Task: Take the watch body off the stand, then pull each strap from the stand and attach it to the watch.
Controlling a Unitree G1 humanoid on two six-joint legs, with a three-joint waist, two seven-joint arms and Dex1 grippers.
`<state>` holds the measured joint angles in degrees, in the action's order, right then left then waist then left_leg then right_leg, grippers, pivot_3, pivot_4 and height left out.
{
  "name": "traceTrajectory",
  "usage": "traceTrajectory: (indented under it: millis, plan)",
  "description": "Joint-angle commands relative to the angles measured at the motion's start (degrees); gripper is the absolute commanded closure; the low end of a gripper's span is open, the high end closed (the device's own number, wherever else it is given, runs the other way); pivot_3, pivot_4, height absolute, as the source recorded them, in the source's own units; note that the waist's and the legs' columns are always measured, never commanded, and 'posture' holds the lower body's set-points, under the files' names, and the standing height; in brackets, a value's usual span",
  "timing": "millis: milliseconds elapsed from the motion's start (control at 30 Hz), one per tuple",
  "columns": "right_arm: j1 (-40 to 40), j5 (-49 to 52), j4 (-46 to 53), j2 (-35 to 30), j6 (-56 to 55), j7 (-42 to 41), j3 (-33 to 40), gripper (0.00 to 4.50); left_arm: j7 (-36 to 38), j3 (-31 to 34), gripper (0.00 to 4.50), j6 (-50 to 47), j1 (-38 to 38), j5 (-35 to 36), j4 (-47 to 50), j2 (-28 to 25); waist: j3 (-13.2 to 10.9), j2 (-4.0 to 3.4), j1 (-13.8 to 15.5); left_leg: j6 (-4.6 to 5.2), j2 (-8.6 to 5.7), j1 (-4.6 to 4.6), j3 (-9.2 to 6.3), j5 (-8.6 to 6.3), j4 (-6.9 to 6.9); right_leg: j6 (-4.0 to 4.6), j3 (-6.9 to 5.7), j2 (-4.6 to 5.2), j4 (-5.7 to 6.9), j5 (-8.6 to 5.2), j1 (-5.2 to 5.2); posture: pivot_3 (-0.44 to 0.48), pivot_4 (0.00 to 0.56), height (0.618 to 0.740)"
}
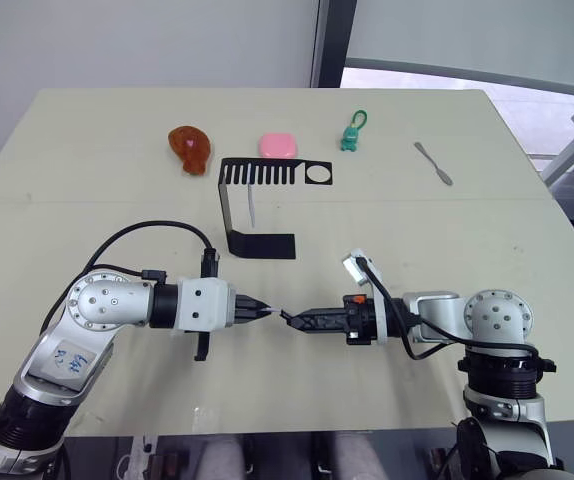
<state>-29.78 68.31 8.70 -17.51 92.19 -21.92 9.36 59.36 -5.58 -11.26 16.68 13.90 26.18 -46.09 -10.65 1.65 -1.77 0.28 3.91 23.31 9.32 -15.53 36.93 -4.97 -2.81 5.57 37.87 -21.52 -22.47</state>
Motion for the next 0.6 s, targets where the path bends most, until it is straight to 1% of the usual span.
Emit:
traceTrajectory:
  millis: [33, 600]
  plan:
    - [0.38, 0.97, 2.07, 0.02, 0.04, -0.02, 0.66, 2.98, -0.1, 0.64, 4.5, 0.33, 0.26, 0.32, 0.5, -0.06, 0.0, 0.0, -0.01, 0.0, 0.0, 0.0, 0.0, 0.0, 0.0, 0.0, 0.0, 0.0, 0.0, 0.0, 0.0, 0.0, 0.15, 0.74]
    - [0.32, 0.38, 1.58, 0.17, -0.02, 0.38, 0.73, 2.98, -0.04, 0.82, 4.5, 0.08, -0.6, 0.18, 0.87, -0.49, 0.0, 0.0, 0.0, 0.0, 0.01, 0.0, 0.0, 0.0, 0.02, 0.0, 0.0, -0.01, 0.01, 0.0, 0.0, 0.0, 0.15, 0.74]
